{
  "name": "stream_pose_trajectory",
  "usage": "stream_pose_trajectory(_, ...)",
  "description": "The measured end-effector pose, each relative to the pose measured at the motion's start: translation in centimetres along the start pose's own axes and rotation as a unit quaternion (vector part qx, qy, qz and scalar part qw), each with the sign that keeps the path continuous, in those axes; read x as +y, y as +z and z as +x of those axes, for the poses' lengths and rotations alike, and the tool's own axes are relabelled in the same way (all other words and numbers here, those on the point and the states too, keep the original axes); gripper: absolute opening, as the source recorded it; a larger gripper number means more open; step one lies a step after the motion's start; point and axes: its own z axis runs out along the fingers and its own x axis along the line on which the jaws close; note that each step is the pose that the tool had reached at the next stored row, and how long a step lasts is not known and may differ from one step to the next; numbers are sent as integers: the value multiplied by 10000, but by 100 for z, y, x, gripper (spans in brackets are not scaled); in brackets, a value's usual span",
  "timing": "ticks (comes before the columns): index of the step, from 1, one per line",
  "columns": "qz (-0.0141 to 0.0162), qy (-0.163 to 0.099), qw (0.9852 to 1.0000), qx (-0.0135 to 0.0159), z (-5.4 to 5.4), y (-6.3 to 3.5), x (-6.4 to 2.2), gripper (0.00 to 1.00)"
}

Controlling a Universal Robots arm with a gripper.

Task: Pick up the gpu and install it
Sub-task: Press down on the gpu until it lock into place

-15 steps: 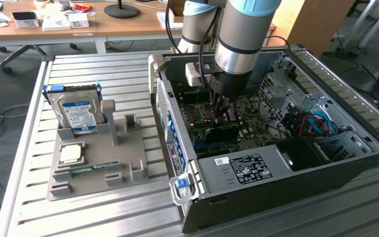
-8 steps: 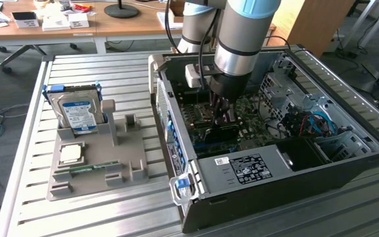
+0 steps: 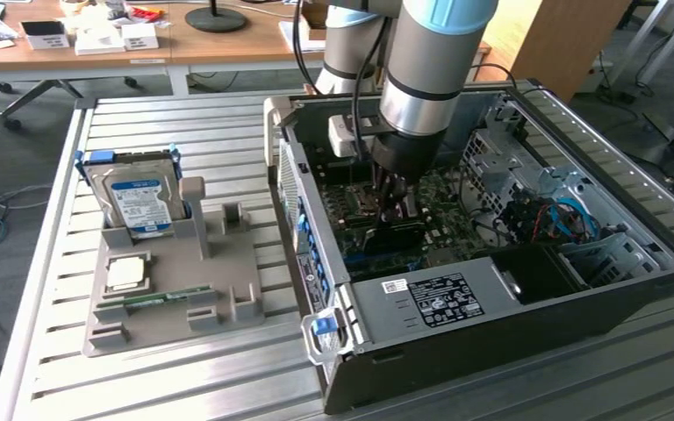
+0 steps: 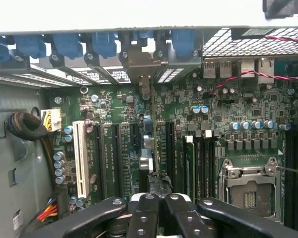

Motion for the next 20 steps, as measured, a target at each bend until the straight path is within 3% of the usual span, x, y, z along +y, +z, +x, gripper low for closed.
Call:
stream_pose_trajectory(14, 1, 0, 10000, -3, 0, 8, 2, 11)
stream_pose_trajectory(16, 5, 1, 10000, -13, -2, -13, 2, 11)
stream_pose_trajectory(20, 1, 0, 10000, -1, -3, -126, 1, 11)
